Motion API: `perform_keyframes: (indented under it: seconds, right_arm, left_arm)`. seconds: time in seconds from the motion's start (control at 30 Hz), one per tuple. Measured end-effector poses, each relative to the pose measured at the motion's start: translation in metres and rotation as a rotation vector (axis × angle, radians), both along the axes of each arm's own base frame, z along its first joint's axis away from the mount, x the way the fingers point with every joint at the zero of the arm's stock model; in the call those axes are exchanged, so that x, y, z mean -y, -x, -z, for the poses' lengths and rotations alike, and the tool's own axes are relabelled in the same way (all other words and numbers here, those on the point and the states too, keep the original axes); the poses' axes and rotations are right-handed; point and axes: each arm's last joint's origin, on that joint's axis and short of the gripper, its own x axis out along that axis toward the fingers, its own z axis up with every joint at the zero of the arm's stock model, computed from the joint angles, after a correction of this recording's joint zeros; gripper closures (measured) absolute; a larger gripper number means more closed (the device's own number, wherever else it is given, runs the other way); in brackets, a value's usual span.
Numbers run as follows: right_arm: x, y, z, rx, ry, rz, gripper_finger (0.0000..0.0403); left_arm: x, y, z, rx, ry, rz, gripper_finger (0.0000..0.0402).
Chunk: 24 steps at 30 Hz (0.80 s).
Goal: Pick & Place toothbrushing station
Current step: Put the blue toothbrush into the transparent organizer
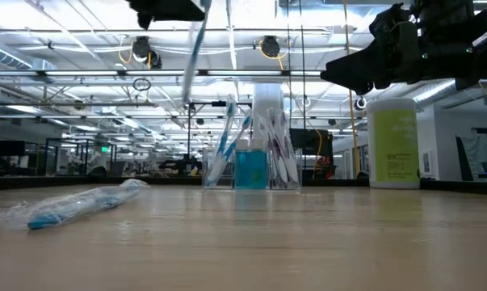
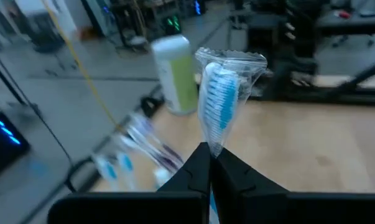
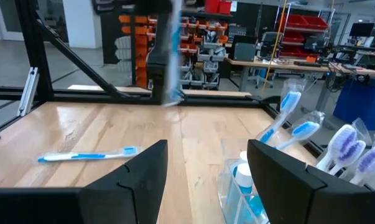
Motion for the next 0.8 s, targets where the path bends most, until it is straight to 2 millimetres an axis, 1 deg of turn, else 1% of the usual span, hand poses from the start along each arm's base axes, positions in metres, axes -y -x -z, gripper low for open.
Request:
perform_keyframes:
  seconds: [0.17,0.33,0.43,0.53,0.67,0.73,0.8]
  right_arm:
    - [0.000,0.000,0.001,-0.015,0.000,0.002,0.0190]
    - [0.001,0.000,0.001,-0.016,0.038,0.022,0.0190]
    - [0.002,0.000,0.001,-0.019,0.054,0.049,0.0190]
    - [0.002,0.000,0.001,-0.020,0.065,0.055,0.0190]
    - [0.002,0.000,0.002,-0.032,0.074,0.054,0.0190]
    - [0.002,0.000,0.003,-0.041,0.067,0.054,0.0190]
    - [0.002,0.000,0.004,-0.049,0.057,0.053,0.0190]
  left_arm:
    - [-0.028,-0.010,-0.005,0.051,-0.086,-0.003,0.0393]
    - [-0.061,-0.020,-0.007,0.123,-0.108,0.049,0.0395]
    - [-0.083,-0.025,-0.002,0.134,-0.097,0.023,0.0397]
    - [-0.103,-0.030,0.009,0.120,-0.056,0.034,0.0397]
    - [-0.119,-0.035,0.019,0.115,-0.028,0.044,0.0398]
    - [-0.124,-0.036,0.019,0.138,-0.027,0.079,0.0398]
    - [-0.128,-0.034,0.014,0.187,-0.027,0.140,0.0398]
